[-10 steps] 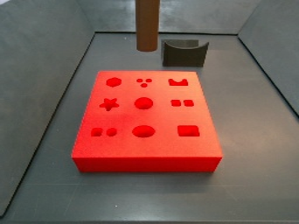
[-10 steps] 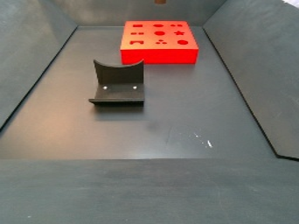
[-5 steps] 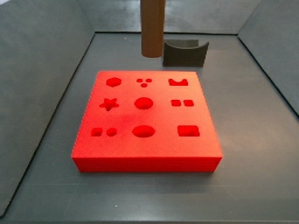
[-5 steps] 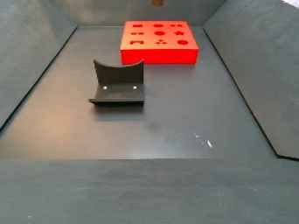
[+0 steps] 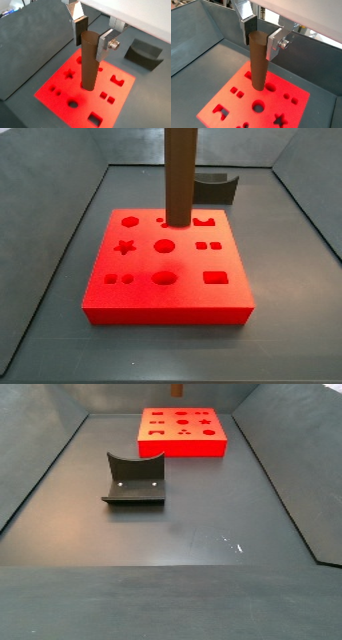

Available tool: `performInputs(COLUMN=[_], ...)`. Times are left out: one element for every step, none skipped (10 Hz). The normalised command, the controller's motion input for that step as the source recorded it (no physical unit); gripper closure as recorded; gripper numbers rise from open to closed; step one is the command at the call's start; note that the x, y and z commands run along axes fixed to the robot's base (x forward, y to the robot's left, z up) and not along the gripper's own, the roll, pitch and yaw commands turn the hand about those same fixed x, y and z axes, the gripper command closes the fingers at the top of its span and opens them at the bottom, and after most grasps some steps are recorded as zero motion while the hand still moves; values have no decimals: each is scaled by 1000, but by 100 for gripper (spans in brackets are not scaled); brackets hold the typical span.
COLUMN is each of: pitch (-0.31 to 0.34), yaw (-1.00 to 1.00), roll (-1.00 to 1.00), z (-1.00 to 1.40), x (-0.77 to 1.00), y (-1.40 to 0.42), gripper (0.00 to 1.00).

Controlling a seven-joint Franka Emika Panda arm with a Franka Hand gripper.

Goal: Insert the oval object.

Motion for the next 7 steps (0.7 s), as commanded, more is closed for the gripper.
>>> performInputs(pitch=[11,3,0,0,-16,-20,0], yaw=[0,0,0,123,206,200,74], roll=[263,241,224,189,77,0,-33], z=[-137,-209,-297,-397,-357,-254,-220], x=[174,137,71,0,-77,-51,0], y=[-640,-543,-474,-263,-154,-43,-31], gripper=[100,100,100,100,100,100,100])
